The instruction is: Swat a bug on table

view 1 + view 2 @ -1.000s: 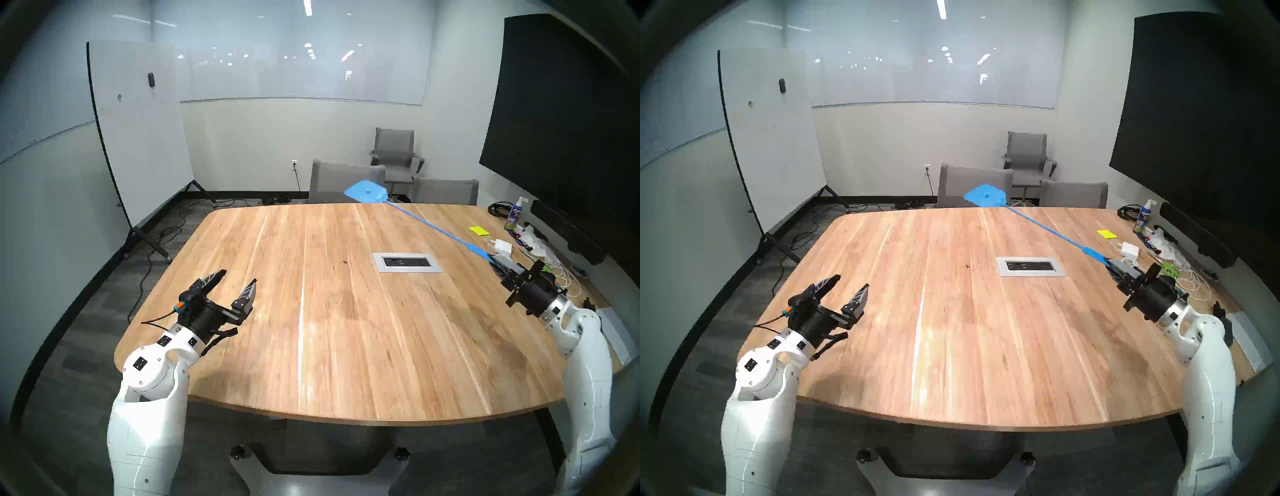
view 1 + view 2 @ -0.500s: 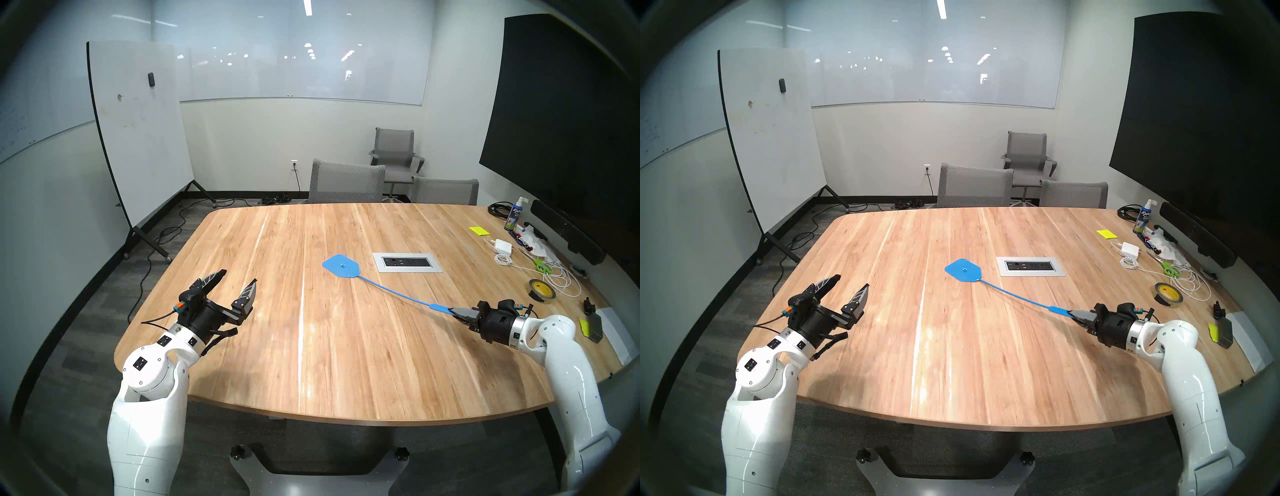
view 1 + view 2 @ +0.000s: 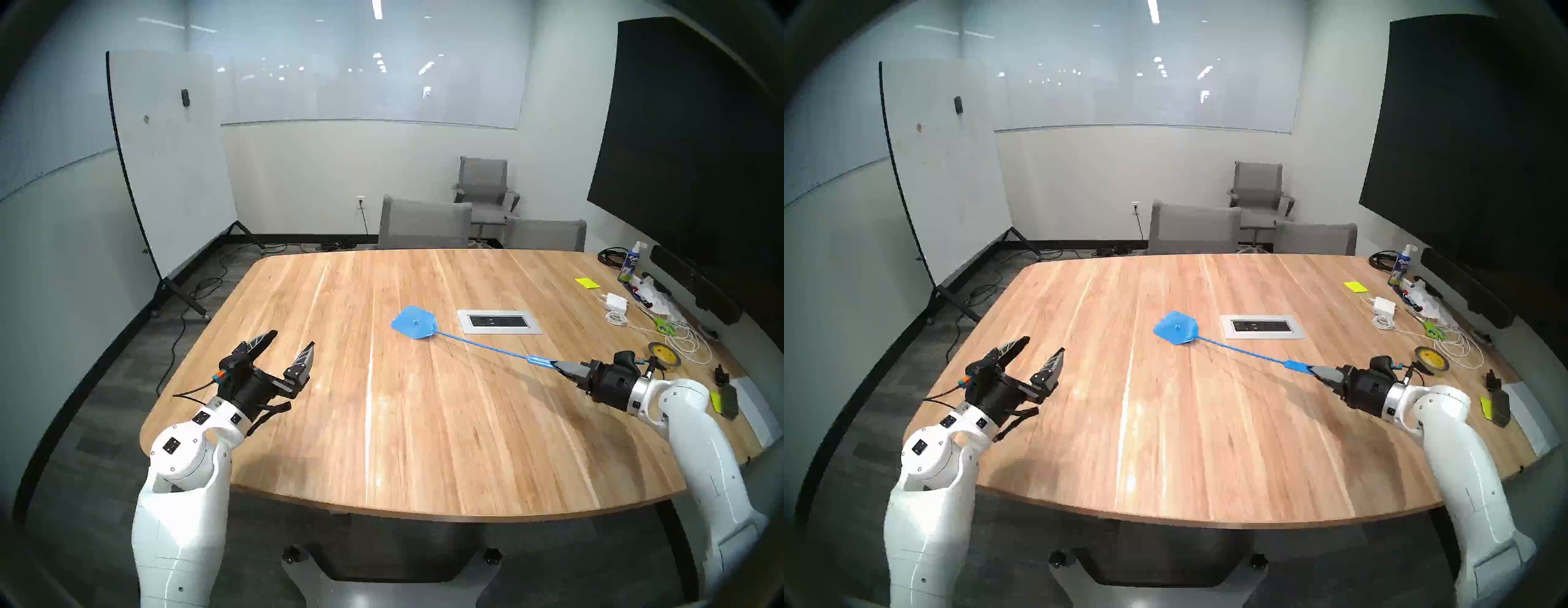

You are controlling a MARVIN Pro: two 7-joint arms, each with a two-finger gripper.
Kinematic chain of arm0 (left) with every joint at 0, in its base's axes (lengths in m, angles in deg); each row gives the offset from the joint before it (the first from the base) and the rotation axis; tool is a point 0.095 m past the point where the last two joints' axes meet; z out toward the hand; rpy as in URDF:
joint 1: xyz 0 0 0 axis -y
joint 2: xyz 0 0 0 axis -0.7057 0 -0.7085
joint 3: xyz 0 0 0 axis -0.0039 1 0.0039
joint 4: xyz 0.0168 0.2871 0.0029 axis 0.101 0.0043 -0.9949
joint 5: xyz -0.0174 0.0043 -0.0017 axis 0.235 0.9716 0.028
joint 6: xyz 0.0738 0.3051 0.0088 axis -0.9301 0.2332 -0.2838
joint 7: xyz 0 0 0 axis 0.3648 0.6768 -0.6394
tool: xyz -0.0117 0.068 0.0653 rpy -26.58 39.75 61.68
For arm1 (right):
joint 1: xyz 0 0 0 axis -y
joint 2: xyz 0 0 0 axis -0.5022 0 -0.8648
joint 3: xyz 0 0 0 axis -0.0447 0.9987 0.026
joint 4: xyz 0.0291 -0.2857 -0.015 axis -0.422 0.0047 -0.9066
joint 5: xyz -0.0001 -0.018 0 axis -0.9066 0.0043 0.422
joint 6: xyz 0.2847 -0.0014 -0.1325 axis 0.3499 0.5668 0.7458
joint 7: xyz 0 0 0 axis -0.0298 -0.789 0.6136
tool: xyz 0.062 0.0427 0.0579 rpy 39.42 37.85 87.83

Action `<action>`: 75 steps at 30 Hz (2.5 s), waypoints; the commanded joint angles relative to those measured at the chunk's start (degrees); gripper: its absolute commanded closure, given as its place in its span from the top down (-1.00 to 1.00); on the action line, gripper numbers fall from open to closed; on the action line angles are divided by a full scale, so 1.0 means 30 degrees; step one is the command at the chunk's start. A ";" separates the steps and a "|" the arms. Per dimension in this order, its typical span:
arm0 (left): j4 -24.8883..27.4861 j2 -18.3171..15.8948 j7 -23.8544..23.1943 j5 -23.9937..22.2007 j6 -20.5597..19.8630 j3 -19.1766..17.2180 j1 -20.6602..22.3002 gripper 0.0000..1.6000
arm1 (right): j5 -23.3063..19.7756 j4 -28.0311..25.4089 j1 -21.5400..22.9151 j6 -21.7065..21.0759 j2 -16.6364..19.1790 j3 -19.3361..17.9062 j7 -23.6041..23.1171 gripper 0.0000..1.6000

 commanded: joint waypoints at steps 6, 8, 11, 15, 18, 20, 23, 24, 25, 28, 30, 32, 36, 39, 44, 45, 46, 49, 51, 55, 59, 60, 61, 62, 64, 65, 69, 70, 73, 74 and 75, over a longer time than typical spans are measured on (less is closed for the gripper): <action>0.0414 0.0047 -0.0008 0.0037 -0.0024 0.0016 0.0102 1.00 | -0.2976 0.0013 -0.0018 -0.0485 -0.0350 -0.2944 -0.1861 -1.00; 0.0430 0.0061 -0.0009 0.0052 -0.0042 0.0009 0.0098 1.00 | -0.3439 -0.0086 -0.0215 -0.0634 -0.0549 -0.3438 -0.1420 -1.00; 0.0449 0.0078 -0.0010 0.0071 -0.0064 -0.0001 0.0094 1.00 | -0.3984 -0.0265 -0.0541 -0.0944 -0.0904 -0.4048 -0.0192 -1.00; 0.0456 0.0100 -0.0024 0.0091 -0.0076 -0.0015 0.0096 1.00 | -0.4396 -0.0046 -0.0532 -0.0957 -0.1503 -0.4494 0.1314 -1.00; 0.0460 0.0118 -0.0037 0.0107 -0.0085 -0.0028 0.0099 1.00 | -0.4753 0.0084 -0.0443 -0.0892 -0.1954 -0.4770 0.2600 -1.00; 0.0462 0.0130 -0.0045 0.0117 -0.0090 -0.0036 0.0101 1.00 | -0.5050 0.0317 -0.0239 -0.0874 -0.2235 -0.4913 0.3238 -1.00; 0.0462 0.0145 -0.0059 0.0129 -0.0094 -0.0046 0.0105 1.00 | -0.5384 0.0551 -0.0100 -0.0798 -0.2519 -0.5215 0.3823 -1.00; 0.0463 0.0150 -0.0062 0.0133 -0.0097 -0.0050 0.0106 1.00 | -0.5446 0.0599 -0.0073 -0.0830 -0.2550 -0.5263 0.3914 -1.00; 0.0463 0.0150 -0.0062 0.0133 -0.0097 -0.0050 0.0106 1.00 | -0.5446 0.0599 -0.0073 -0.0830 -0.2550 -0.5263 0.3914 -1.00; 0.0459 0.0170 -0.0083 0.0148 -0.0098 -0.0064 0.0112 1.00 | -0.5854 0.0708 0.0059 -0.0800 -0.2846 -0.5660 0.4593 -1.00; 0.0457 0.0182 -0.0096 0.0157 -0.0099 -0.0074 0.0117 1.00 | -0.6074 0.0804 0.0105 -0.0943 -0.2864 -0.5836 0.4695 -1.00; 0.0454 0.0191 -0.0106 0.0164 -0.0098 -0.0080 0.0120 1.00 | -0.6306 0.0799 0.0070 -0.0994 -0.2946 -0.6078 0.4838 -1.00; 0.0454 0.0209 -0.0123 0.0178 -0.0102 -0.0093 0.0125 1.00 | -0.6711 0.0704 -0.0062 -0.1175 -0.3086 -0.6455 0.5096 -1.00; 0.0458 0.0233 -0.0143 0.0199 -0.0111 -0.0110 0.0129 1.00 | -0.7168 0.0557 -0.0270 -0.1172 -0.3432 -0.6979 0.5436 -1.00; 0.0464 0.0262 -0.0166 0.0223 -0.0123 -0.0131 0.0134 1.00 | -0.7509 0.0567 -0.0294 -0.1308 -0.3689 -0.7371 0.5814 -1.00; 0.0465 0.0267 -0.0170 0.0227 -0.0125 -0.0134 0.0135 1.00 | -0.7574 0.0610 -0.0261 -0.1408 -0.3715 -0.7392 0.5821 -1.00; 0.0465 0.0272 -0.0174 0.0231 -0.0126 -0.0138 0.0136 1.00 | -0.7579 0.0595 -0.0251 -0.1416 -0.3756 -0.7428 0.5877 -1.00; 0.0464 0.0290 -0.0191 0.0245 -0.0129 -0.0150 0.0141 1.00 | -0.7785 0.0439 -0.0234 -0.1396 -0.4094 -0.7645 0.6060 -1.00; 0.0463 0.0297 -0.0198 0.0250 -0.0130 -0.0156 0.0143 1.00 | -0.7889 0.0460 -0.0203 -0.1533 -0.4150 -0.7694 0.6064 -1.00; 0.0462 0.0315 -0.0215 0.0265 -0.0133 -0.0169 0.0148 1.00 | -0.8173 0.0366 -0.0207 -0.1482 -0.4517 -0.8003 0.6212 -1.00; 0.0467 0.0341 -0.0236 0.0286 -0.0142 -0.0187 0.0153 1.00 | -0.8267 0.0403 -0.0236 -0.1541 -0.4755 -0.8159 0.6209 -1.00; 0.0467 0.0347 -0.0241 0.0291 -0.0144 -0.0191 0.0154 1.00 | -0.8232 0.0355 -0.0258 -0.1481 -0.4811 -0.8194 0.6238 -1.00; 0.0468 0.0352 -0.0245 0.0295 -0.0146 -0.0195 0.0155 1.00 | -0.8278 0.0365 -0.0237 -0.1495 -0.4871 -0.8212 0.6368 -1.00; 0.0469 0.0358 -0.0251 0.0301 -0.0148 -0.0199 0.0156 1.00 | -0.8260 0.0302 -0.0216 -0.1293 -0.5016 -0.8275 0.6532 -1.00; 0.0469 0.0369 -0.0260 0.0310 -0.0151 -0.0207 0.0159 1.00 | -0.8233 0.0514 -0.0013 -0.1302 -0.5050 -0.8211 0.6610 -1.00; 0.0468 0.0375 -0.0266 0.0314 -0.0151 -0.0211 0.0161 1.00 | -0.8221 0.0545 0.0068 -0.1185 -0.5125 -0.8230 0.6699 -1.00; 0.0466 0.0395 -0.0285 0.0330 -0.0153 -0.0225 0.0167 1.00 | -0.8269 0.0681 0.0259 -0.1114 -0.5226 -0.8240 0.6808 -1.00; 0.0465 0.0401 -0.0292 0.0335 -0.0153 -0.0230 0.0169 1.00 | -0.8278 0.0667 0.0277 -0.1066 -0.5272 -0.8267 0.6871 -1.00; 0.0463 0.0416 -0.0306 0.0346 -0.0155 -0.0241 0.0174 1.00 | -0.8357 0.0680 0.0349 -0.1026 -0.5369 -0.8347 0.7025 -1.00; 0.0463 0.0421 -0.0311 0.0350 -0.0155 -0.0245 0.0175 1.00 | -0.8370 0.0692 0.0365 -0.1040 -0.5378 -0.8358 0.7058 -1.00; 0.0463 0.0425 -0.0315 0.0354 -0.0156 -0.0248 0.0176 1.00 | -0.8396 0.0685 0.0371 -0.1010 -0.5421 -0.8386 0.7123 -1.00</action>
